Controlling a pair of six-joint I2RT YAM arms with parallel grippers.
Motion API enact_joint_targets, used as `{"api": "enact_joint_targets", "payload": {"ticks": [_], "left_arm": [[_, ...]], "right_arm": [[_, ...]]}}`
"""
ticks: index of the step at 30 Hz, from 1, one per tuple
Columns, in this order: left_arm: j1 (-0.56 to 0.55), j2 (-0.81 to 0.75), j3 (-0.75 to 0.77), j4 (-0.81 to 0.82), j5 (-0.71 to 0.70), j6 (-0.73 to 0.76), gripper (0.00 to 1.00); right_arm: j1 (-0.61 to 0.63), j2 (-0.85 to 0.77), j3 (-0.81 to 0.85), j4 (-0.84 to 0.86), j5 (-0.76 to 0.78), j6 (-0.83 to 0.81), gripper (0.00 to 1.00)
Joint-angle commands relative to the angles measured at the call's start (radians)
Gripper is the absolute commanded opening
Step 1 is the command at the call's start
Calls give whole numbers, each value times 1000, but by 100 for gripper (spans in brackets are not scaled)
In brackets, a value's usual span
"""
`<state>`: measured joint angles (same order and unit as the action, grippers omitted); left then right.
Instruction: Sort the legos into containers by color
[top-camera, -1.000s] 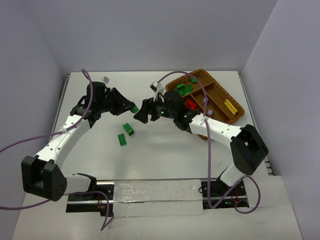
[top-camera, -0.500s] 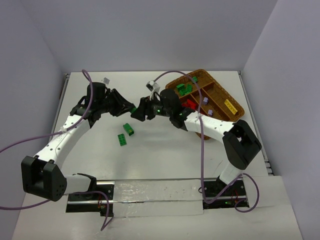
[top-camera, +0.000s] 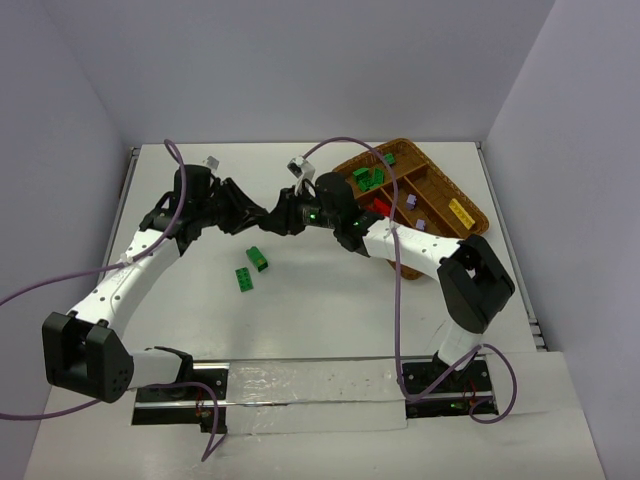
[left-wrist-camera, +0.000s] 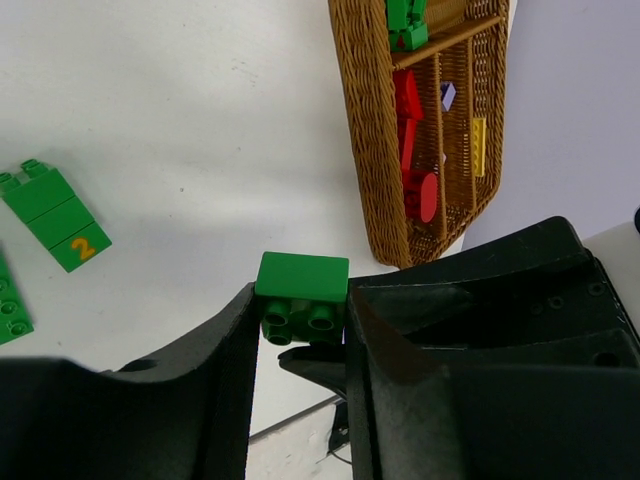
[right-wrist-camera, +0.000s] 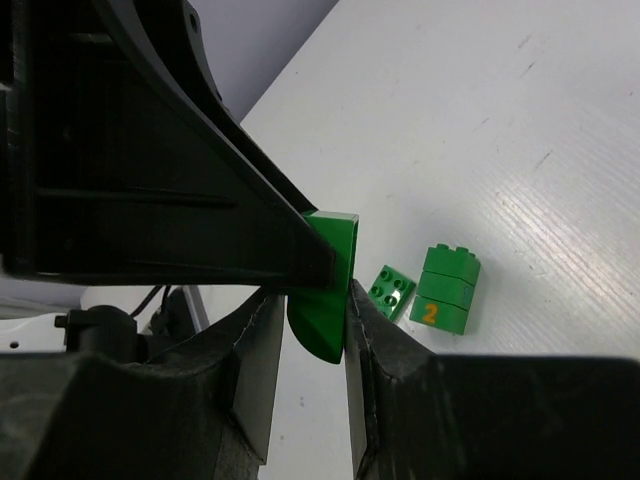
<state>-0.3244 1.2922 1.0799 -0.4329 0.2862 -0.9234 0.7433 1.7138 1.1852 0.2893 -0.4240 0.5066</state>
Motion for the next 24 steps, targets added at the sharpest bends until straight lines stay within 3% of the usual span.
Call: {"api": "enact_joint_targets", "payload": {"ticks": [1, 2, 5, 8, 11, 19, 24], "left_arm": [[2, 8, 73, -39, -55, 28, 69], [2, 14, 85, -57, -65, 37, 87], [3, 23, 132, -99, -118, 63, 99], [41, 59, 256, -281, -282, 132, 99], [90, 59, 294, -326, -373, 163, 99], [111, 41, 230, -277, -295, 183, 99], [113, 27, 255, -292, -310, 218, 98]], "right_arm": [[4, -8, -4, 51, 11, 19, 0], [-2, -12, -12, 41, 28, 18, 0], [-28, -30, -29, 1, 76, 20, 0], [-110, -59, -29, -140, 180, 1, 0], [-195, -99, -67, -179, 263, 4, 0], [-443, -24, 54, -298, 590, -13, 0], [-575, 130, 239, -334, 604, -17, 0]]}}
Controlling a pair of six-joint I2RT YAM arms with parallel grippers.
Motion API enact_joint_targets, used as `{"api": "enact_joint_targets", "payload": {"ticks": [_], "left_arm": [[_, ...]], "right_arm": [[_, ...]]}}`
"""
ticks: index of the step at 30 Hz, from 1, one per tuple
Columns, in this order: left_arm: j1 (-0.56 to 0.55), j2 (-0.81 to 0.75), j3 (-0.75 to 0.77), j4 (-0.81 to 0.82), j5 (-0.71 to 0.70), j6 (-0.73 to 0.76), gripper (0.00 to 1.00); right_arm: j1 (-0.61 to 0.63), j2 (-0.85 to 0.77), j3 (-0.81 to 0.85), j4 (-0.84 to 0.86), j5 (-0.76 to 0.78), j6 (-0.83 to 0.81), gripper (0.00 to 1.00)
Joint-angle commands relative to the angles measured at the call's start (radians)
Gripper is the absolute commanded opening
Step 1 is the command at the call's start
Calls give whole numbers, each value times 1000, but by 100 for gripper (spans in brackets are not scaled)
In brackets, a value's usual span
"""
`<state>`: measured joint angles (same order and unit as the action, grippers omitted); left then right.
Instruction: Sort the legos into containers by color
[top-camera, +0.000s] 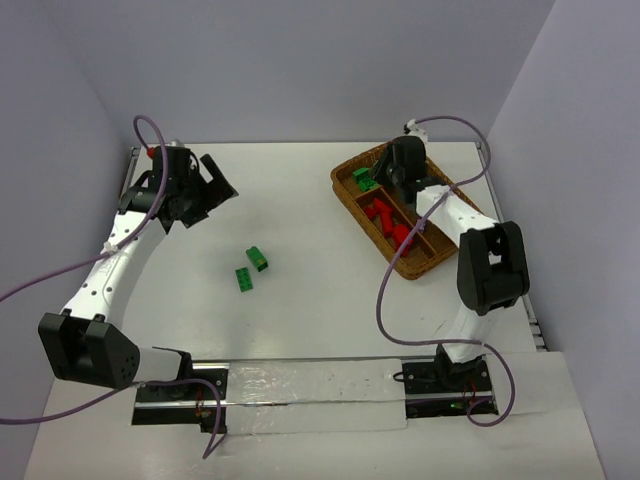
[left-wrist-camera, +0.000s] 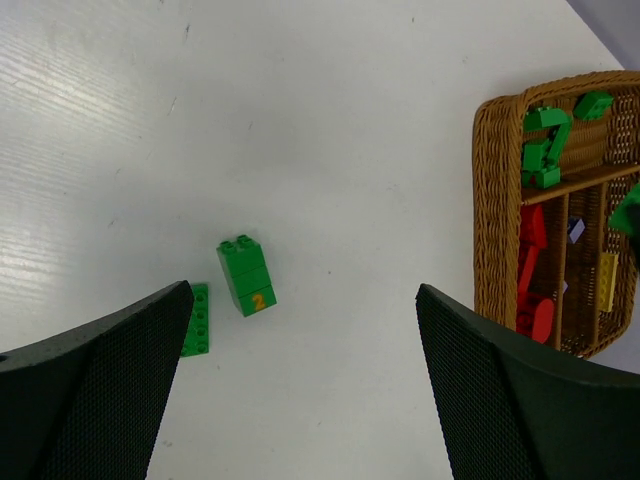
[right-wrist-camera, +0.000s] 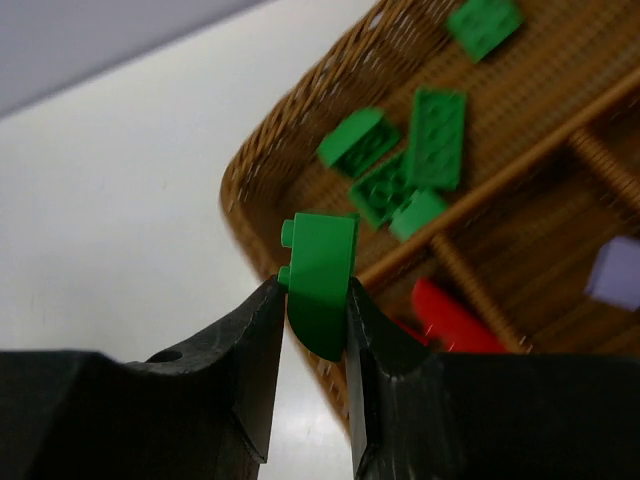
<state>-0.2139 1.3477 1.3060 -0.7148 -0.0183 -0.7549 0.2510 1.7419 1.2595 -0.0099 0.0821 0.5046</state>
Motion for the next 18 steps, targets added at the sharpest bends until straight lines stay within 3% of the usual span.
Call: {"api": "enact_joint_targets", "payload": {"ticks": [1, 5, 10, 13, 16, 18], "left_arm": [[2, -28, 30, -12, -5, 51, 98], [3, -21, 29, 2, 36, 51, 99], [4, 8, 50, -3, 42, 58, 98], [4, 13, 62, -8, 35, 66, 97], [4, -1, 61, 5, 40, 59, 96], [4, -10, 53, 10, 49, 55, 96]], "right_arm": [[-90, 112, 178, -46, 102, -15, 0], [-145, 259, 352, -97, 107, -28, 2], [-178, 390, 496, -150, 113, -24, 13], [-191, 433, 559, -140, 100, -15, 33], [-197, 472, 613, -117, 51, -32, 65], [-195, 510, 699, -161, 17, -54, 74]]}}
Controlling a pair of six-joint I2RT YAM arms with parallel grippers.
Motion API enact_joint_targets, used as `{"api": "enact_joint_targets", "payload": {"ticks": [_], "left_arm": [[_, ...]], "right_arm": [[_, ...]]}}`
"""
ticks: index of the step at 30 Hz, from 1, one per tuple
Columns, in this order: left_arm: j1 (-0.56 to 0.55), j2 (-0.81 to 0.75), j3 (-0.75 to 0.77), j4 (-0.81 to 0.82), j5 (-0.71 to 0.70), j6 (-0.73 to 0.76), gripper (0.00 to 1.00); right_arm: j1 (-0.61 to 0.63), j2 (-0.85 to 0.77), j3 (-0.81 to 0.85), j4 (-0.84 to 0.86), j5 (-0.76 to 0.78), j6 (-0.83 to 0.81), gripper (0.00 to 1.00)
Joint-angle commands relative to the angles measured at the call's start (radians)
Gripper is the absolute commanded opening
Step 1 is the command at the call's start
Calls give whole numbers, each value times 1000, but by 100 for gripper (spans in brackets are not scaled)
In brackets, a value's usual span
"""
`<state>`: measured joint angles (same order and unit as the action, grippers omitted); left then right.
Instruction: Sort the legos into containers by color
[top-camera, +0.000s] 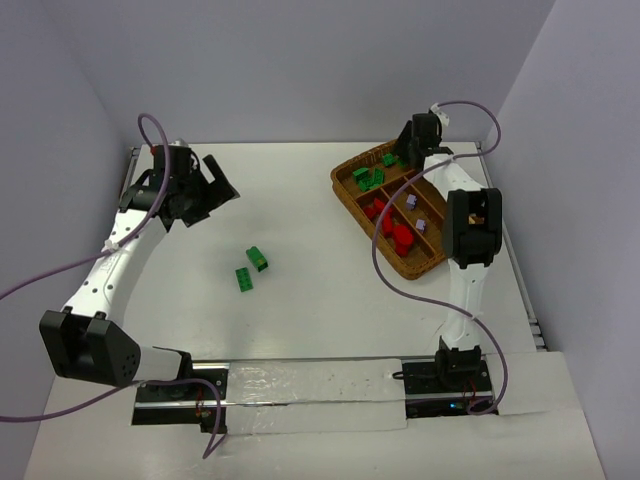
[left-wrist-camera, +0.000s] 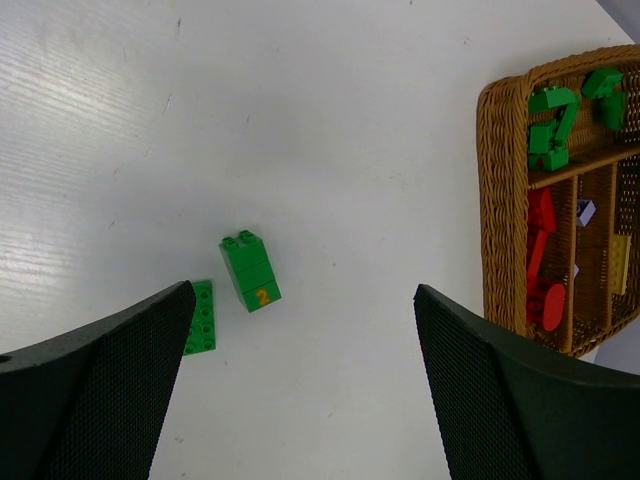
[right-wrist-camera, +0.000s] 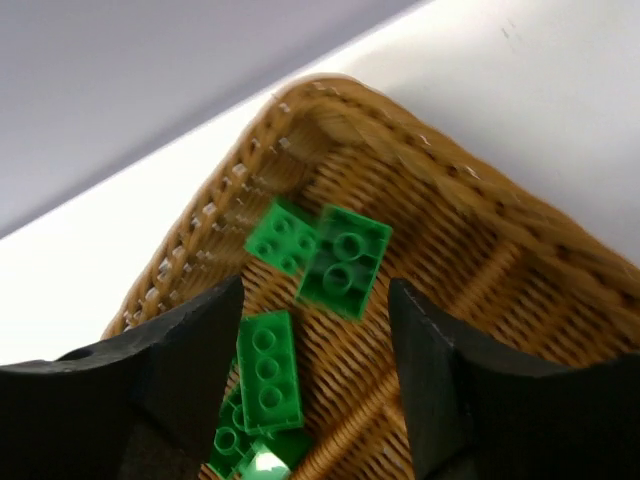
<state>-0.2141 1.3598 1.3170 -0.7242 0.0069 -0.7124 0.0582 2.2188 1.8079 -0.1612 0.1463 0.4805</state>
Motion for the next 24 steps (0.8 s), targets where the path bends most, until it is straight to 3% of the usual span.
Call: {"api": "enact_joint_targets", "payload": {"ticks": [1, 4, 8, 10, 15, 16, 19, 21, 24], "left_arm": [[4, -24, 38, 20, 28, 10, 96], [4, -30, 16, 32, 34, 2, 96], [4, -43, -31, 47, 38, -1, 96], [4, -46, -61, 31, 26, 10, 95], [2, -86, -174, -27, -58, -30, 89], [2, -95, -199, -46, -73, -48, 89], [4, -134, -229, -71, -145, -134, 89], [5, -157, -260, -100, -187, -197, 89], [10, -174, -273, -133, -224, -276, 89]], "right_arm": [[-3, 41, 177, -32, -62, -38, 76], [1, -6, 153, -46, -74, -58, 77], [16, -228, -57, 21, -102, -83, 76], [53, -348, -237, 67, -132, -110, 76], [285, -622, -551, 135, -205, -233, 75], [382, -672, -614, 133, -228, -267, 75], [532, -693, -665, 98, -264, -289, 75], [695, -662, -671, 73, -291, -308, 76], [808, -589, -621, 36, -269, -330, 77]]}}
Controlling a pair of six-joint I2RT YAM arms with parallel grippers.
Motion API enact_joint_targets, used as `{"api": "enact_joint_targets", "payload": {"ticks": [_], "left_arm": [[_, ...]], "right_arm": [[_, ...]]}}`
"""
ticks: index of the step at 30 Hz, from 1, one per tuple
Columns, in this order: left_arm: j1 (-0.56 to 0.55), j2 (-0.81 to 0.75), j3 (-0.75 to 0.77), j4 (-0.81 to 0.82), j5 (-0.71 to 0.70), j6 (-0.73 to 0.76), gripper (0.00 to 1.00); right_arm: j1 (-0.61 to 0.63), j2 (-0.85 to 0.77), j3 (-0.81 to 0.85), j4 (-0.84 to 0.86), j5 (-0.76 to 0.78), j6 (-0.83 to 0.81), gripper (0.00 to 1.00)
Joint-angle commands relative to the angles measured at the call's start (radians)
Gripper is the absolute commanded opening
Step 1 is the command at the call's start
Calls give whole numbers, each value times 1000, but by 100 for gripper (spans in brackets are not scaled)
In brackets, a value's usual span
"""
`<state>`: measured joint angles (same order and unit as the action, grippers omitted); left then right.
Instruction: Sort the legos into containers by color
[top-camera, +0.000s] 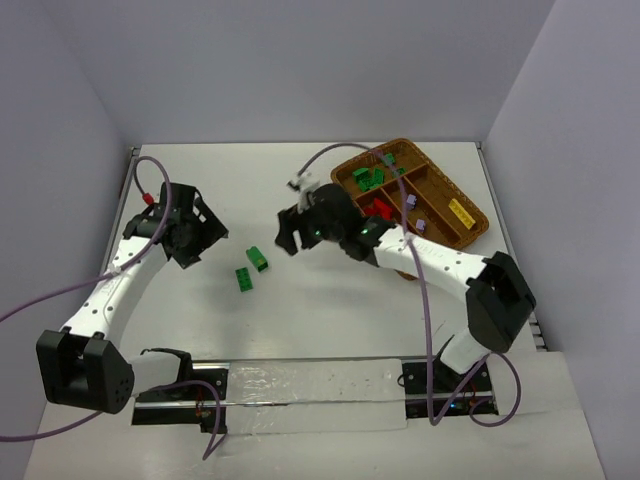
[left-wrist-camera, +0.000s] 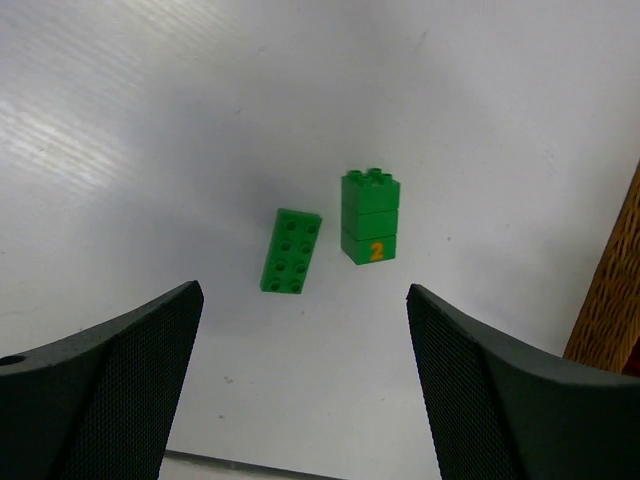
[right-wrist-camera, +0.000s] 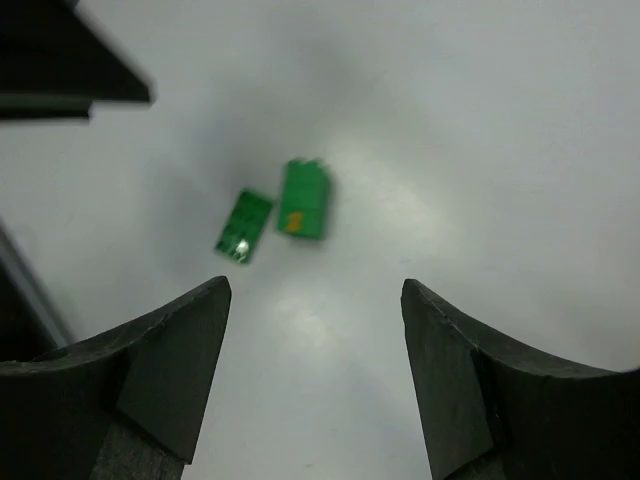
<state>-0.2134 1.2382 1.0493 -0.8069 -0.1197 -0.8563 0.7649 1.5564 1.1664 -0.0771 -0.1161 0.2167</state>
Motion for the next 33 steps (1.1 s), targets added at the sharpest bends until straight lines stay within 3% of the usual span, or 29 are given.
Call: {"api": "enact_joint_targets", "payload": {"ticks": [1, 6, 11, 20, 33], "left_arm": [[12, -59, -5, -68, -114, -156, 89], [22, -63, 26, -116, -167, -200, 89], [38, -93, 21, -130, -196, -208, 90], [61, -232, 14, -98, -235, -228, 88], [69, -243, -6, -101, -238, -234, 87]], "right_arm": [[134, 108, 48, -61, -4, -72, 77], [223, 265, 200, -168, 30, -101, 78], [265, 378, 292, -218, 65, -21, 74], [290, 538, 446, -225, 101, 71, 72], [323, 781, 696, -379, 228, 62, 73]]}}
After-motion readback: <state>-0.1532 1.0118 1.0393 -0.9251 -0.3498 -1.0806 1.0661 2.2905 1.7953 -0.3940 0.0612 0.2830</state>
